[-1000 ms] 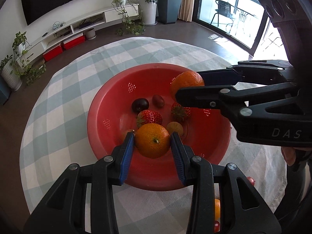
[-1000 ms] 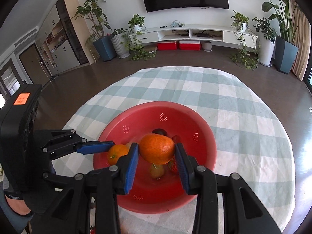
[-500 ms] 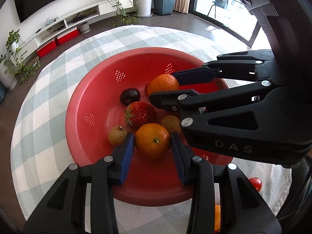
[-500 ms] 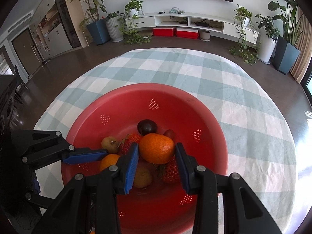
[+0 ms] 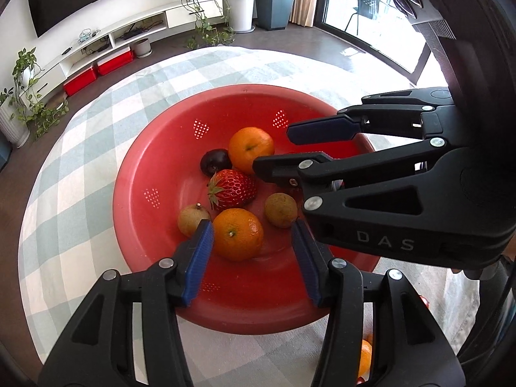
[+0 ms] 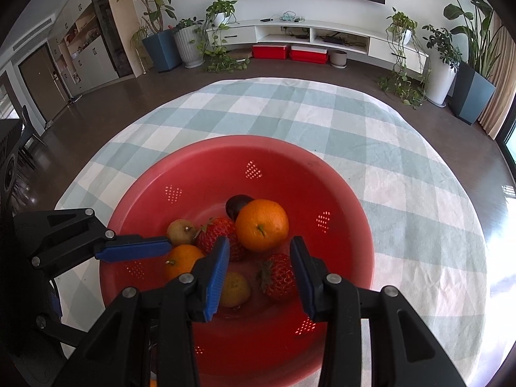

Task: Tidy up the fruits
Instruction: 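Move both grippers back to the remaining fruit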

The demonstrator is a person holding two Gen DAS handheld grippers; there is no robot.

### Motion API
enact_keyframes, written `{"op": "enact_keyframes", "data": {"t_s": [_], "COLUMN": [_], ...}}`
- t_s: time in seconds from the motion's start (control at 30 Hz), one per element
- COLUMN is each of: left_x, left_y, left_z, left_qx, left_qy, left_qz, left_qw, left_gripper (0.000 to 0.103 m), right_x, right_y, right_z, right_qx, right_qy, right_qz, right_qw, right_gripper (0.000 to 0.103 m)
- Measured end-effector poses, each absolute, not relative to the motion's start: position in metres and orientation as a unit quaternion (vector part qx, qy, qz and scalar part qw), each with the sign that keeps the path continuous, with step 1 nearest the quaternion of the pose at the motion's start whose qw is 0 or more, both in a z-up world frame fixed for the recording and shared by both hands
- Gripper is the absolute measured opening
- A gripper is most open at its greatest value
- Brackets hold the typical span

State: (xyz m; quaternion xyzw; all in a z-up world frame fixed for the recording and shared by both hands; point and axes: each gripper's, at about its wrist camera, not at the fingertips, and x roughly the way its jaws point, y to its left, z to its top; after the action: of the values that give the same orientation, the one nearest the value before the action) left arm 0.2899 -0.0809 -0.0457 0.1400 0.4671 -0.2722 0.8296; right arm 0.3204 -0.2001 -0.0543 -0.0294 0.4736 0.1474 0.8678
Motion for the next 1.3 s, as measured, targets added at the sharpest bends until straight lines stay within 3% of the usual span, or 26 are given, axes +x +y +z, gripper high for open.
{"op": "enact_keyframes", "data": {"t_s": [0.13,0.37,0.63,0.87,1.13,1.2,1.3], "left_x": [0.279,0.239,0.161,0.106,0.102,0.106,0.112], "left_y": [-0.078,-0.049,-0.014,-0.022,-0.038,-0.04,-0.04], "left_z": [-0.035,-0.006,-0.006,-0.053,-0.071,-0.072,-0.075], "left_qx": [0.143,0.114,0.071,0.094,0.143,0.148,0.147], "left_qy": [0.454,0.415,0.399,0.441,0.441,0.444,0.45], "left_qz": [-0.272,-0.254,-0.252,-0.279,-0.313,-0.321,-0.334], "left_qw": [0.837,0.866,0.879,0.848,0.829,0.823,0.815], "left_gripper": [0.061,0.098,0.1,0.1,0.099,0.098,0.088], "right_x": [0.307,0.248,0.146,0.087,0.076,0.075,0.073], "right_y": [-0.206,-0.231,-0.256,-0.256,-0.255,-0.254,-0.25], "right_z": [-0.038,-0.001,0.001,-0.026,-0.043,-0.043,-0.044], "right_qx": [-0.025,0.027,0.094,0.12,0.12,0.117,0.112], "right_qy": [0.456,0.41,0.361,0.359,0.38,0.378,0.38], "right_qz": [0.143,0.156,0.166,0.149,0.149,0.152,0.156], "right_qw": [0.878,0.898,0.913,0.913,0.905,0.906,0.905], "right_gripper": [0.046,0.08,0.084,0.084,0.074,0.074,0.07]}}
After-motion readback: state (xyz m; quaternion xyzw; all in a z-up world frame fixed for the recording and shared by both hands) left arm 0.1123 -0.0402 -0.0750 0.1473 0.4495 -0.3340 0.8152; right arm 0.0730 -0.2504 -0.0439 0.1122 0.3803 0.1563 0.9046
